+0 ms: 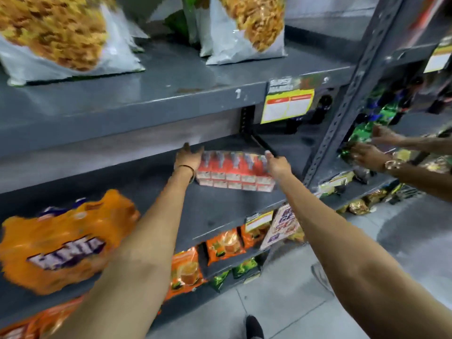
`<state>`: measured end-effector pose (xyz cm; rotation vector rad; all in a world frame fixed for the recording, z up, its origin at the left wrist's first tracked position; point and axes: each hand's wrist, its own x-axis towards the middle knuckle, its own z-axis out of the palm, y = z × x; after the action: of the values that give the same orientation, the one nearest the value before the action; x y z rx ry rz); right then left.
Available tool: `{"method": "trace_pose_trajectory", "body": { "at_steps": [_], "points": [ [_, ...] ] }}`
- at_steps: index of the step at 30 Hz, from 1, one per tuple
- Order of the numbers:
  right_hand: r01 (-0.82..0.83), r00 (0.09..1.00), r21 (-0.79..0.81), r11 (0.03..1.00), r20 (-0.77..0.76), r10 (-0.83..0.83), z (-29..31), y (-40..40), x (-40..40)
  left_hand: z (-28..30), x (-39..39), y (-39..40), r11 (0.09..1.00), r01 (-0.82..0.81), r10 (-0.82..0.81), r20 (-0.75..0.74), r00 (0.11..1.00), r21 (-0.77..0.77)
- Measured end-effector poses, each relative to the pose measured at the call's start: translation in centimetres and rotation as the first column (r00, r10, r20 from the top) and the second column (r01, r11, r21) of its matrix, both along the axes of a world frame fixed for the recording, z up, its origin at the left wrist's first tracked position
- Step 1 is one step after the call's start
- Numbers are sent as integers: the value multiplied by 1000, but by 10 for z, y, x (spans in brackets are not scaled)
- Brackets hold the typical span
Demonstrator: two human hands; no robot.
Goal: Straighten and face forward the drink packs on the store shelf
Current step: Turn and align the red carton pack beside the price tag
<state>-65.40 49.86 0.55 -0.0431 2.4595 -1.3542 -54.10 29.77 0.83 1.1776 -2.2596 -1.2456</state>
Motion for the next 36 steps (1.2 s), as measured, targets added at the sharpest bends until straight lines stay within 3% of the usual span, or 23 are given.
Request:
{"method": "trace_pose_trajectory", "body": {
  "at_steps": [3, 5, 7, 11, 18, 24, 27, 30, 32, 34, 36],
  "points": [
    [-94, 985, -1, 996, 145, 93, -10, 3, -37, -21, -33, -4, 989, -28, 18, 68, 998, 143],
    [-136, 932, -129, 982, 319, 171, -19, 0, -53, -33, -43, -9, 976, -80, 63, 87, 994, 201],
    [-134, 883, -141, 981, 433, 183, -28, -2, -64, -40, -47, -10, 953, -133, 116, 75, 990, 271],
    [-187, 843, -112, 976, 492, 218, -43, -4, -75, -49, -52, -9, 926, -157, 135, 86, 987, 343],
    [-213, 915, -149, 966, 315, 250, -49, -6, -79, -55, -37, 3, 960, -235, 221, 106, 970, 154],
    [-217, 966, -281, 935, 76, 247, -42, 12, -61, -51, -1, 42, 947, -299, 320, -278, 906, 116],
    [-186, 975, -356, 916, 49, 217, -44, 28, -50, -54, 23, 58, 956, -287, 292, -334, 896, 65],
    [-200, 966, -391, 898, 73, 247, -43, 39, -44, -63, 46, 62, 960, -232, 266, -254, 930, 158],
    [-190, 964, -386, 903, 99, 246, -38, 40, -39, -62, 52, 54, 936, -283, 331, -251, 910, 208],
    [-129, 982, -314, 940, 93, 166, -31, 37, -29, -49, 47, 48, 863, -321, 451, -310, 837, 389],
    [50, 985, -298, 953, 171, 1, -28, 34, -21, -35, 30, 45, 836, -259, 442, -313, 841, 484]
  ]
}}
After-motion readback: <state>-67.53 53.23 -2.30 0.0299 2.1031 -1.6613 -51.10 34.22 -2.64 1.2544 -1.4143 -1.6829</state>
